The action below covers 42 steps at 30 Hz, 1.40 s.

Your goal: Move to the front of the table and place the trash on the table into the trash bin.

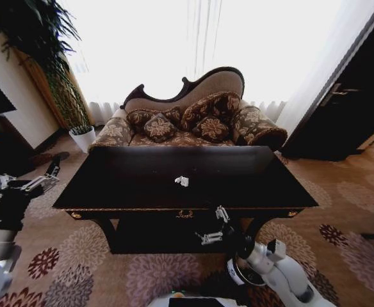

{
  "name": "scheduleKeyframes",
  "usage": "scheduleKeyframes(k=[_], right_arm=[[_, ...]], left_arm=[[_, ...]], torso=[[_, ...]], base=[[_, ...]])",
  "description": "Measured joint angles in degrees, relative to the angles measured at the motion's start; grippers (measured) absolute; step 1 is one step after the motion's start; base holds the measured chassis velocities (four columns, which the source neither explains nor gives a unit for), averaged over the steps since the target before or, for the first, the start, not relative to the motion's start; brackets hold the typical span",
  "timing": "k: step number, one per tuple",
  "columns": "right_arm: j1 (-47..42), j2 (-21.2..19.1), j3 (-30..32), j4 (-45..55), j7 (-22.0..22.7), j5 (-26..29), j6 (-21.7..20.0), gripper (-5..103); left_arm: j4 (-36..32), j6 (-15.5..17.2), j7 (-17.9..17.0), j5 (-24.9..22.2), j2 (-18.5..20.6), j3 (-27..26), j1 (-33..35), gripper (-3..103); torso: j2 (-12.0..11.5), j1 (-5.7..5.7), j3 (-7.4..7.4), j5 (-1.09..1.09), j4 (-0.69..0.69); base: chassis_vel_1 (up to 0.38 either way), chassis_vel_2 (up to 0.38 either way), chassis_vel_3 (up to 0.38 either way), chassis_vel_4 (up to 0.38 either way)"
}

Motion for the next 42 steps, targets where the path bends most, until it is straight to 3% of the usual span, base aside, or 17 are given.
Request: scheduleKeyframes(k=[1,2,4,5,9,12,19,24,33,42], right_arm=[[0.0,0.0,0.0,0.0,0.0,0.0,0.0,100],[0.6,-1.7,-1.5,1.9,6.2,0.3,-3.0,100],[2.7,-4.4,-3.9,4.2,14.3,1.3,-6.6,100],[2.7,-4.4,-3.9,4.2,14.3,1.3,-6.6,100],[8.0,-8.8,-7.7,6.4,24.4,3.5,-12.3,100],[13.1,-12.1,-10.9,5.6,28.1,4.9,-14.5,100],[22.7,-17.1,-15.9,2.6,31.3,9.3,-17.4,100],[33.9,-21.1,-22.5,-0.4,33.3,16.3,-18.5,100],[51.7,-22.2,-34.3,-5.8,34.7,22.2,-20.9,100],[56.7,-22.4,-37.9,-8.6,32.3,22.7,-22.6,100]], left_arm=[[0.0,0.0,0.0,0.0,0.0,0.0,0.0,100],[-0.3,0.0,0.0,-0.3,0.1,-0.4,0.1,100],[-0.7,0.1,0.0,-0.6,0.1,-0.9,0.2,100],[-0.7,0.1,0.0,-0.6,0.1,-0.9,0.2,100],[-1.3,0.1,0.0,-0.5,-0.5,-0.9,0.5,100],[-1.7,0.1,0.0,-0.3,-1.0,-0.8,0.8,100],[-2.3,0.2,0.0,0.7,-1.8,-0.2,1.1,100],[-3.2,0.3,0.0,2.1,-3.5,0.4,1.9,100],[-4.2,0.4,0.1,2.4,-4.2,-0.7,3.3,100],[-4.1,0.4,0.1,2.2,-3.6,-0.7,3.2,100]], torso=[[0.0,0.0,0.0,0.0,0.0],[0.0,0.0,0.0,0.0,0.0],[0.0,-0.01,0.0,0.0,0.0],[0.0,-0.01,0.0,0.0,0.0],[0.0,0.0,0.0,0.0,0.0],[0.0,0.0,0.0,-0.01,0.0],[0.0,0.0,0.0,0.0,0.01],[0.0,0.0,0.0,0.0,0.01],[0.0,0.01,0.01,-0.01,0.02],[0.0,0.0,0.0,-0.01,0.0]], base=[[0.0,0.0,0.0,0.0],[0.0,0.0,0.0,0.0],[0.0,0.0,0.0,0.0],[0.0,0.0,0.0,0.0],[0.0,0.0,0.0,0.0],[0.0,0.0,0.0,0.0],[0.0,0.0,0.0,0.0],[0.0,0.0,0.0,0.0],[0.0,0.0,0.0,0.0],[0.0,0.0,0.0,0.0]])
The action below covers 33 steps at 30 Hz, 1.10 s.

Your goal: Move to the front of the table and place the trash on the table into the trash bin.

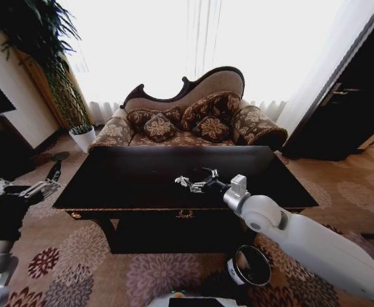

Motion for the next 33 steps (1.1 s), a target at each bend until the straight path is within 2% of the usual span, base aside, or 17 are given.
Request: scheduleKeyframes(k=[7,14,20,27,33], right_arm=[[0.2,0.4,-0.7,-1.7,-1.7,-0.7,0.5,100],[7.0,0.2,-6.6,-5.2,-3.8,-0.1,2.1,100],[10.3,4.0,-11.4,-6.8,-3.6,-0.8,1.1,100],[10.4,7.2,-13.3,-9.8,-3.7,-3.6,1.0,100],[11.1,8.4,-14.0,-12.3,-4.3,-6.2,1.4,100]], left_arm=[[0.0,0.0,0.0,0.1,0.1,0.3,-0.1,100],[1.0,0.5,0.1,-0.2,0.1,0.9,-1.6,100],[0.3,0.9,0.2,-0.1,0.4,1.8,-1.9,100],[-0.2,0.9,0.2,1.2,-0.1,2.7,-1.0,100],[-0.3,0.8,0.3,1.9,-0.1,3.1,-0.7,100]], torso=[[0.0,0.0,0.0,0.01,0.0],[0.0,0.0,0.0,-0.01,0.01],[0.0,0.0,0.0,0.0,0.01],[0.0,0.0,0.0,0.0,0.01],[0.0,0.0,0.0,0.0,0.01]], base=[[0.0,0.0,0.0,0.0],[0.0,0.0,0.0,0.0],[0.0,0.0,0.0,0.0],[0.0,0.0,0.0,0.0],[0.0,0.0,0.0,0.0]])
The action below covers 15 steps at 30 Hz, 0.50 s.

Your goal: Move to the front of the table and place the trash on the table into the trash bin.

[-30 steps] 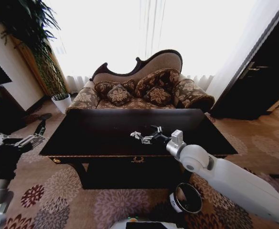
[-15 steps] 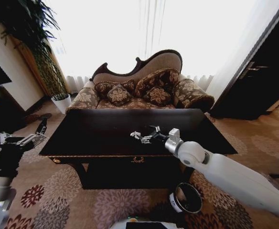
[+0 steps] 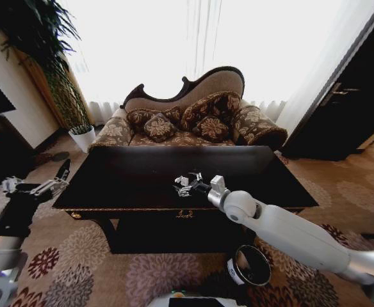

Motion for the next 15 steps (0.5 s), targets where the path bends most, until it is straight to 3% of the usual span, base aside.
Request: scheduleKeyframes(k=[15], right_arm=[[0.3,-1.7,0.4,-2.0,-2.5,-1.1,1.4,100]], left_arm=[[0.1,-0.2,0.4,1.6,-1.4,1.1,0.0,100]], torso=[[0.0,0.0,0.0,0.0,-0.01]], base=[[0.0,0.0,0.0,0.0]])
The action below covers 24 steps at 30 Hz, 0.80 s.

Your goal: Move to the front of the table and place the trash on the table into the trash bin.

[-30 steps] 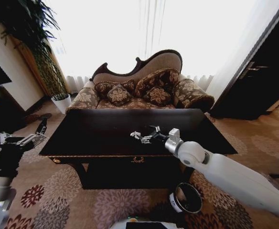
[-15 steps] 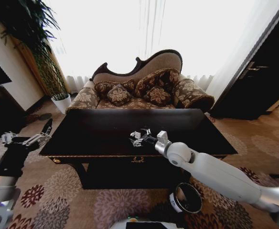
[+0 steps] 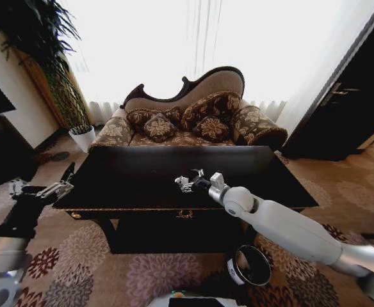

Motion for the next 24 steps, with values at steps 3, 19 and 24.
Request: scheduleKeyframes(k=[3,19,24], right_arm=[[-0.6,-0.3,0.2,0.2,-0.3,0.0,0.1,100],[-1.0,0.0,0.4,0.4,-1.7,-0.5,0.9,56],[-0.8,0.0,0.4,0.3,-2.3,-0.5,1.0,35]], left_arm=[[0.0,0.0,0.0,0.0,0.0,0.0,0.0,100],[-0.4,-0.1,0.0,0.0,-0.4,-0.3,0.3,100],[-0.6,-0.1,0.1,0.0,-0.6,-0.4,0.5,100]], torso=[[0.0,0.0,0.0,0.0,0.0],[0.0,0.0,0.0,0.0,0.01],[0.0,0.0,0.0,0.0,0.01]], base=[[0.0,0.0,0.0,0.0],[0.0,0.0,0.0,0.0],[0.0,0.0,0.0,0.0]])
